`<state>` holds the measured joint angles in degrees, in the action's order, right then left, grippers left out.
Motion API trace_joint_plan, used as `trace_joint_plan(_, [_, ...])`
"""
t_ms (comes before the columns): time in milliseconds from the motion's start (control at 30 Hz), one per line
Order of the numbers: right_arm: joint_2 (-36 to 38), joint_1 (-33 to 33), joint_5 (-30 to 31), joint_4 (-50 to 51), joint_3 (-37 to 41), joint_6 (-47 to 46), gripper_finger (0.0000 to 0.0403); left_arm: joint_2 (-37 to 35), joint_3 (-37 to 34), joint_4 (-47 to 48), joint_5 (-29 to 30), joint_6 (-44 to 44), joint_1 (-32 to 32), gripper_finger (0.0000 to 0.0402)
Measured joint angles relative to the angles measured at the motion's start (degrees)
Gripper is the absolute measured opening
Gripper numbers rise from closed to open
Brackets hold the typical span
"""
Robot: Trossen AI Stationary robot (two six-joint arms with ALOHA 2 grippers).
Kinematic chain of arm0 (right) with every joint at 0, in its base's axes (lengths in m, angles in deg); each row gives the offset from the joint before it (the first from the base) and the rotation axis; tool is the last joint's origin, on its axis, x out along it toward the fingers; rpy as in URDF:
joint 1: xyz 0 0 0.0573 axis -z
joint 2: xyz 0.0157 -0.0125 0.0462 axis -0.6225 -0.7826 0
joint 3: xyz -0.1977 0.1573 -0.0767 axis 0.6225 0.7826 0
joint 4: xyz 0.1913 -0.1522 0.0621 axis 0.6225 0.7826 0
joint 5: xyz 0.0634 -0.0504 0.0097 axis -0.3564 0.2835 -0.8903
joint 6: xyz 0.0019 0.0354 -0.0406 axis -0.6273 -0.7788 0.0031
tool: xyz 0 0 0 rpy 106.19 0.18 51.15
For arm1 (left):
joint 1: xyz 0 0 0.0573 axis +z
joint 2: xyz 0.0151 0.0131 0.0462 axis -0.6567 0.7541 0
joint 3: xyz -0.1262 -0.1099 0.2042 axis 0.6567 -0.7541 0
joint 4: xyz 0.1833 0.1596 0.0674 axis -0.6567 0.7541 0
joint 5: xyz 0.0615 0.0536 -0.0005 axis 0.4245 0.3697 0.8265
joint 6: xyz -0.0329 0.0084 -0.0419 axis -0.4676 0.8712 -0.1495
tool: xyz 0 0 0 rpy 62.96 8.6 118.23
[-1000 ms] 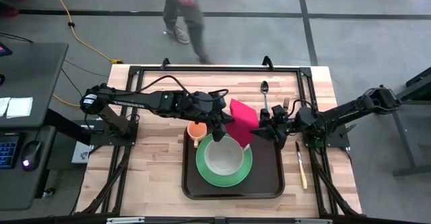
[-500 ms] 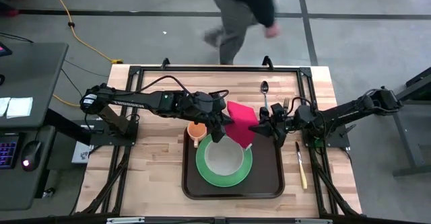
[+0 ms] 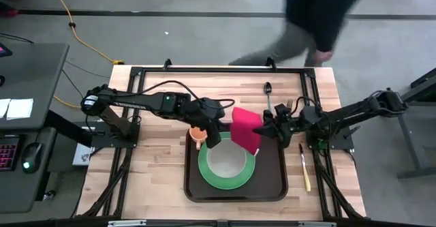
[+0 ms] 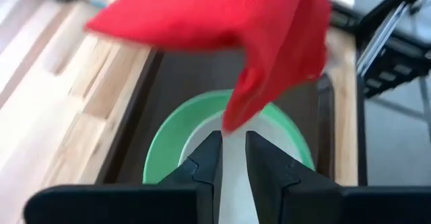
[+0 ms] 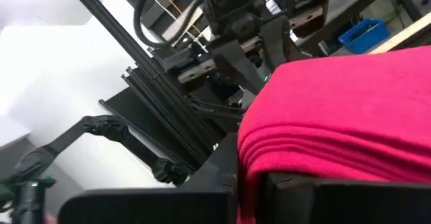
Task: Set up tray
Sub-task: Put the red table napkin on the black tray to the right of the green plate
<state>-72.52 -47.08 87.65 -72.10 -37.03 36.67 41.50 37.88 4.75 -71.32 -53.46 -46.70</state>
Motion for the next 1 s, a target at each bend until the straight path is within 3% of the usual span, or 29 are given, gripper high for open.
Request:
trace_joint_plan(467, [11.00, -0.04, -5.08, 20.15, 0.02, -10.27, 0.0000, -0.09, 0.00, 17.11, 0.47, 0.00, 0.00, 0.0096])
trace_joint_plan(700, [17.11, -0.07, -6.27, 29.27, 0.02, -12.68, 0.0000, -0.09, -0.02, 24.85, 5.25, -0.25, 0.00, 0.0097])
trace_joint_plan(1000, [20.98, -0.09, -8.08, 34.05, 0.02, -12.71, 0.0000, -2.68, -0.11, 27.29, 14.46, 1.76, -2.58, 0.0097])
